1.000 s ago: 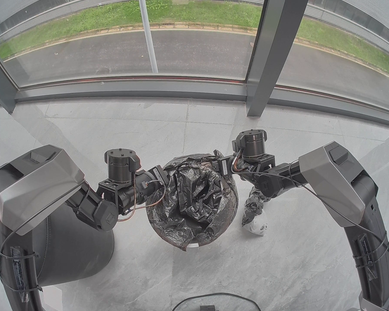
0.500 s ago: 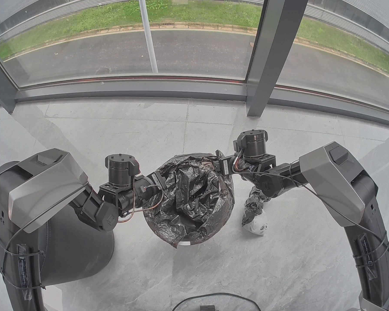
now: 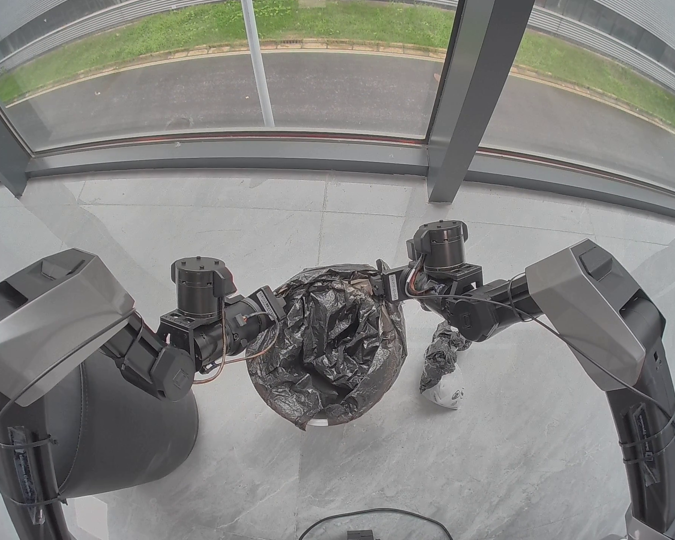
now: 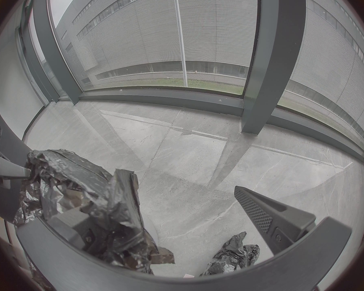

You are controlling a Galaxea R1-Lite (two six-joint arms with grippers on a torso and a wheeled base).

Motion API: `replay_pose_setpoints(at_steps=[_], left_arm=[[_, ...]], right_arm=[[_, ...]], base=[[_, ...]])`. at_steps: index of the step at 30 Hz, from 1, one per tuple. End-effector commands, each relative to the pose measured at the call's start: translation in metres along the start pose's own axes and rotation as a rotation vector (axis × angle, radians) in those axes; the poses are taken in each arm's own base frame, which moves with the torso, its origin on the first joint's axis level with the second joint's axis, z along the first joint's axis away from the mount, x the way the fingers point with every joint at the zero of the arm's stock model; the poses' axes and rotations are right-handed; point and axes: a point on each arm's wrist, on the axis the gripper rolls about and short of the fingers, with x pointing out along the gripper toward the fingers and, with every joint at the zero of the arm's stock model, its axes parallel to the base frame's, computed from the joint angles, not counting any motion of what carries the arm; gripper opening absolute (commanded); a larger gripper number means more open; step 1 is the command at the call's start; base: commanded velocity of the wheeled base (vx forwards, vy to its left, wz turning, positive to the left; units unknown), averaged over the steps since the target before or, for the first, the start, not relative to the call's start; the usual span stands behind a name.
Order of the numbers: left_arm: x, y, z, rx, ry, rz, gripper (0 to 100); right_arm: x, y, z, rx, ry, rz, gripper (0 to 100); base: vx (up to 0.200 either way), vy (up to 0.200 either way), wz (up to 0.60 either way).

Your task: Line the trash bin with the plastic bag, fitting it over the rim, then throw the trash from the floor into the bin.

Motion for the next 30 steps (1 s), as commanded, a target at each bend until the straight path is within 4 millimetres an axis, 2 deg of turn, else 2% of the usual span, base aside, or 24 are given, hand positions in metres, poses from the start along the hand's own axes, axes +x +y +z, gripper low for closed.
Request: replay_pose_setpoints(at_steps=[1,6,10,13,21,28,30], left_arm=[[-0.021,-0.022,0.009,0.006,-0.024,-0.049,0],[-0.029,-0.033,0.006,0.004,-0.015,-0.072,0],[-0.030,-0.034,0.006,0.003,-0.013,-0.073,0],[-0.033,-0.037,0.009,0.001,-0.021,-0.080,0],[-0.032,-0.038,0.007,0.029,-0.017,-0.083,0],[-0.033,-0.043,0.004,0.104,-0.013,-0.094,0],[-0.034,-0.041,0.002,0.104,-0.009,-0.089,0]], right_arm=[[-0.021,0.003,0.018,-0.005,-0.014,0.022,100],[-0.037,0.010,0.028,-0.012,-0.015,0.069,100],[-0.044,0.016,0.033,-0.011,-0.023,0.088,100],[-0.057,0.019,0.042,0.010,-0.033,0.102,100],[-0.082,0.030,0.049,0.076,-0.020,0.161,100],[-0.076,0.027,0.036,0.075,0.042,0.169,100],[-0.077,0.026,0.037,0.081,0.038,0.168,100]], base=[[0.000,0.000,0.00],[0.000,0.000,0.00],[0.000,0.000,0.00],[0.000,0.000,0.00],[0.000,0.000,0.00],[0.000,0.000,0.00],[0.000,0.000,0.00]])
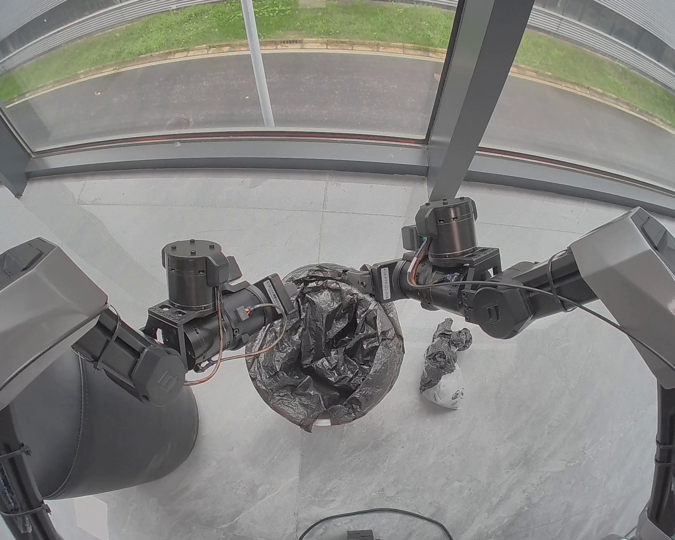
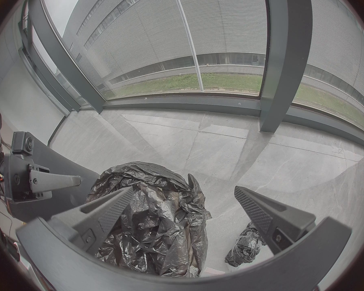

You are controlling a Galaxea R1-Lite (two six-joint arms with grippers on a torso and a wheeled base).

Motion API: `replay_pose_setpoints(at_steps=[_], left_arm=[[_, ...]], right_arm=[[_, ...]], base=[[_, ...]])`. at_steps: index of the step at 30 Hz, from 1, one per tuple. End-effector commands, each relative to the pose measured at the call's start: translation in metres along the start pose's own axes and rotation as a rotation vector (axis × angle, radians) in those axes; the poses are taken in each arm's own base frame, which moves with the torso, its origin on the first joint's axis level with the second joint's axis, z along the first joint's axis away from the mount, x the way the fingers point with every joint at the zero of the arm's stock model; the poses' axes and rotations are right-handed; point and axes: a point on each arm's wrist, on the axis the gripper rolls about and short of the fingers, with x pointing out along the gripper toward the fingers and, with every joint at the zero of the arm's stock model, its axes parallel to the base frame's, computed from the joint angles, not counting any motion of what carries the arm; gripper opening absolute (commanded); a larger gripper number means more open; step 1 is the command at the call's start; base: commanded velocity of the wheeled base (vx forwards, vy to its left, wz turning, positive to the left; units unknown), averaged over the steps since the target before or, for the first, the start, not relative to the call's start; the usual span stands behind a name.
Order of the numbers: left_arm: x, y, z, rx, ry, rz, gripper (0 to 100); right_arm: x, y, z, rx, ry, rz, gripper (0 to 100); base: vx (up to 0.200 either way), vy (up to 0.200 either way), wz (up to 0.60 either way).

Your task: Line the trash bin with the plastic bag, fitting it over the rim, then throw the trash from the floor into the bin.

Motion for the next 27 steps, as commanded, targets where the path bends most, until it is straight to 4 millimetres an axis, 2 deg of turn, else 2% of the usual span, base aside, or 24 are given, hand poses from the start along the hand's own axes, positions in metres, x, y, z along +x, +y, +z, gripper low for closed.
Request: replay_pose_setpoints(at_steps=[1,12,18,27], left_arm=[[-0.003,-0.001,-0.002,-0.003,0.001,-0.005,0],[-0.008,-0.005,-0.002,0.008,-0.013,-0.012,0],[-0.007,-0.011,-0.006,0.011,-0.008,-0.025,0],[-0.016,-0.017,-0.004,0.030,0.008,-0.006,0]], right_arm=[[-0.003,-0.002,0.002,0.008,-0.006,-0.006,100],[-0.014,-0.001,0.005,0.015,-0.008,-0.008,100],[-0.015,-0.002,0.006,0.019,-0.010,-0.009,100],[-0.014,-0.002,0.004,0.020,-0.008,-0.018,100]], base=[[0.000,0.000,0.00],[0.000,0.000,0.00],[0.000,-0.200,0.00],[0.000,0.000,0.00]])
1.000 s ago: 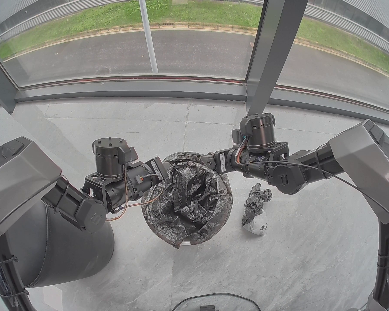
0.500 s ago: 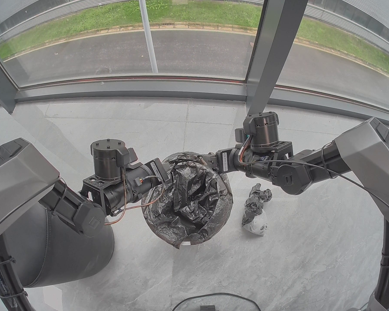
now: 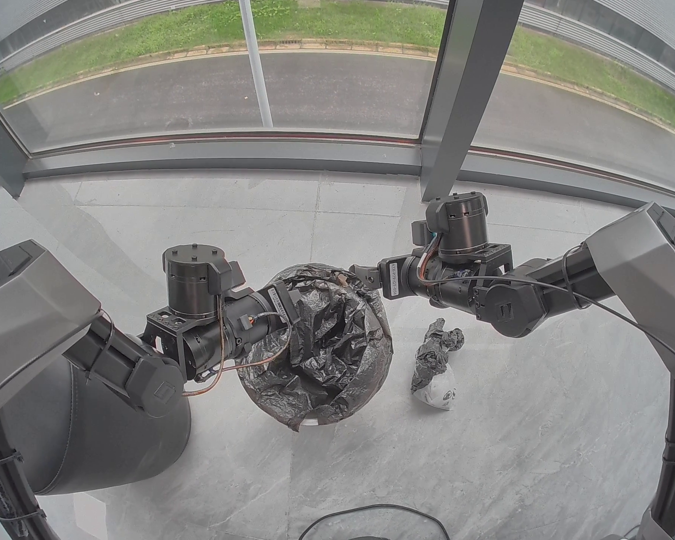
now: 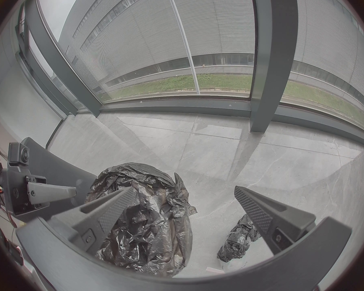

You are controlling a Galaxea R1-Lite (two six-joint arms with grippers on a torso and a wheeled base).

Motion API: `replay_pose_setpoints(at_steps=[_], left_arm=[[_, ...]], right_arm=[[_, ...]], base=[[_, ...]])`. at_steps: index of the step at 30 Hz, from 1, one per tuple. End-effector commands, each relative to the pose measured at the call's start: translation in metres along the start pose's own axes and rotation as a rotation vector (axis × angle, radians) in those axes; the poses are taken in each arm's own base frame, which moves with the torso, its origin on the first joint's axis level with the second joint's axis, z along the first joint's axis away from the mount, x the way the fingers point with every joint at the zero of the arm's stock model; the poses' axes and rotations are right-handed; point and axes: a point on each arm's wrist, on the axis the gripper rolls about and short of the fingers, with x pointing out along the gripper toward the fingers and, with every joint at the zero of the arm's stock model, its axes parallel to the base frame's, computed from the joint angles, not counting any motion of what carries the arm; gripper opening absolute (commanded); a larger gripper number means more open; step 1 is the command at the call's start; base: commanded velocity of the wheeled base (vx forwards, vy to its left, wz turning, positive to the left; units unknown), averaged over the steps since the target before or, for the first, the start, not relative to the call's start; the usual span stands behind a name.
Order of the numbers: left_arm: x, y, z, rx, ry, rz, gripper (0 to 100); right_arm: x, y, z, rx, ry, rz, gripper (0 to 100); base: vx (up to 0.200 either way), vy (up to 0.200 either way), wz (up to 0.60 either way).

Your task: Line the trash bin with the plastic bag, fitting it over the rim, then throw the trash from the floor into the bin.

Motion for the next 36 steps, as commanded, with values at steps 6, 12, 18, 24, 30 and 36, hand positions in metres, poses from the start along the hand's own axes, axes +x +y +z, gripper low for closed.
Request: replay_pose_setpoints(at_steps=[6,12,18,24,30,36], left_arm=[[-0.005,-0.004,0.006,-0.001,0.005,0.002,0],[-0.003,-0.001,0.005,-0.001,0.008,0.008,100],[0.006,0.013,0.006,0.037,0.004,0.041,100],[0.020,0.031,0.011,0.180,-0.019,0.061,100],[0.023,0.027,0.020,0.029,0.024,-0.027,100],[0.021,0.025,0.031,-0.034,0.017,-0.061,100]], right_arm=[[0.000,0.000,0.000,0.000,0.000,-0.002,100],[0.001,0.000,-0.001,0.001,0.002,-0.004,100],[0.002,-0.001,-0.005,0.001,-0.001,-0.016,100],[0.005,-0.001,-0.009,0.004,-0.031,-0.012,100],[0.006,-0.002,-0.013,0.003,-0.020,-0.013,100],[0.008,-0.002,-0.015,0.002,-0.016,-0.016,100]], base=[[0.000,0.000,0.00],[0.000,0.000,0.00],[0.000,0.000,0.00],[0.000,0.000,0.00],[0.000,0.000,0.00],[0.000,0.000,0.00]])
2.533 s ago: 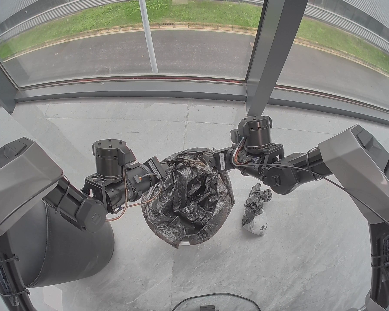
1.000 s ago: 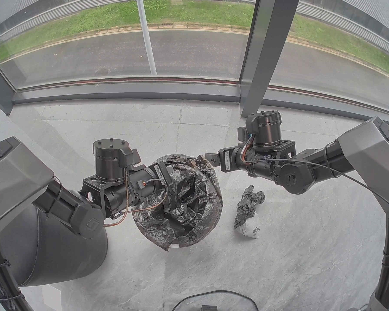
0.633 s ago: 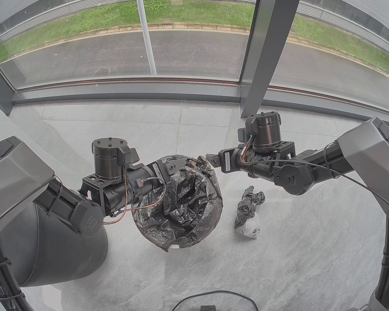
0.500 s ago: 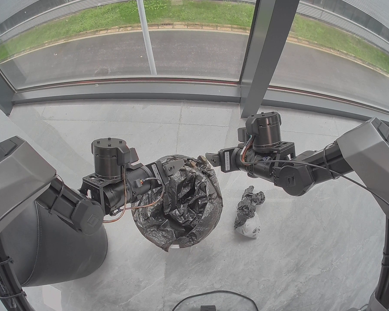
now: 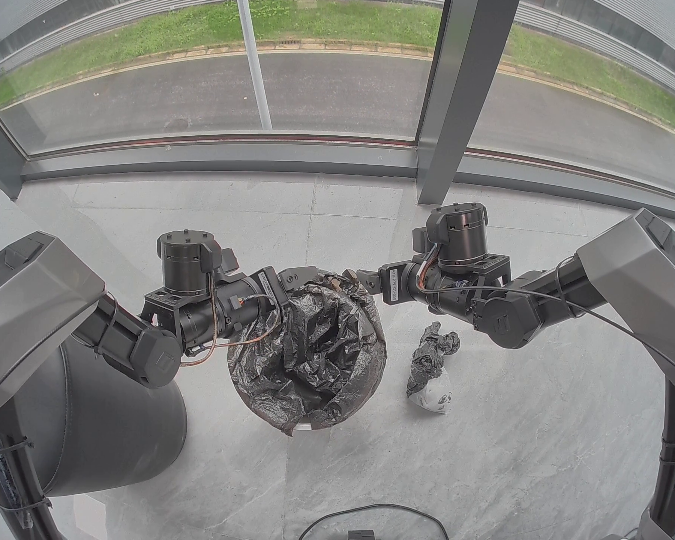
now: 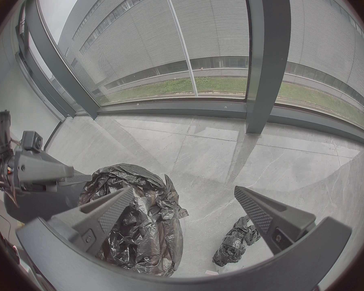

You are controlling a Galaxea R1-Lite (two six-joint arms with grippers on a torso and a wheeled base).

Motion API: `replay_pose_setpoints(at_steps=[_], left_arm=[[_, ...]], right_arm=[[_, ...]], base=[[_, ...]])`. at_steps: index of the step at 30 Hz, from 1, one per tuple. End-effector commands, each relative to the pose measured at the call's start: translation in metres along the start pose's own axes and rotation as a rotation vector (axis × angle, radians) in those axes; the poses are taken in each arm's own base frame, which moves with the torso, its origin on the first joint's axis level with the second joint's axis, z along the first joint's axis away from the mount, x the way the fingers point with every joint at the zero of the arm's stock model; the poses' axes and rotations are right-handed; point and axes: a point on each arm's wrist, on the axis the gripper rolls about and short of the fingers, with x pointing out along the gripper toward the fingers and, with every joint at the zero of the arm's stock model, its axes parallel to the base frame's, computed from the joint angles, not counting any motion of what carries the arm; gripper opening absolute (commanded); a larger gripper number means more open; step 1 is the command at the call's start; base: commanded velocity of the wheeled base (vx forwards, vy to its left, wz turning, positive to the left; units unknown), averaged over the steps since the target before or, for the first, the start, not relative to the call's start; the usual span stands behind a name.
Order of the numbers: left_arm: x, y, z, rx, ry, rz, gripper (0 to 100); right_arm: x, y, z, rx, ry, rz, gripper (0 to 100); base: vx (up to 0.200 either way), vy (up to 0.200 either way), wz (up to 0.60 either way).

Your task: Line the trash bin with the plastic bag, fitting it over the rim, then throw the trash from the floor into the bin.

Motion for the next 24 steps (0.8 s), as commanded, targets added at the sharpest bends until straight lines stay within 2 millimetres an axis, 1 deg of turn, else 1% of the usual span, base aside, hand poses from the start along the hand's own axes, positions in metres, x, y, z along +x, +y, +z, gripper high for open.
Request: replay_pose_setpoints(at_steps=[1,6,12,16,24], left_arm=[[0.000,0.000,0.009,-0.015,-0.017,-0.014,100],[0.003,0.003,0.018,-0.041,-0.032,-0.020,100],[0.001,0.010,0.025,-0.138,0.009,-0.072,100],[0.001,0.013,0.030,-0.156,0.014,-0.092,100],[0.008,0.020,0.025,-0.166,0.030,-0.086,100]], right_arm=[[0.003,0.000,-0.005,-0.002,0.012,0.000,100],[0.003,0.000,-0.006,-0.002,0.015,-0.001,100],[0.003,0.000,-0.005,-0.002,0.012,0.000,100],[0.003,0.000,-0.005,-0.002,0.012,0.000,100],[0.004,0.000,-0.006,-0.002,0.013,0.000,100]], base=[[0.000,0.000,0.00],[0.000,0.000,0.00],[0.000,0.000,0.00],[0.000,0.000,0.00],[0.000,0.000,0.00]])
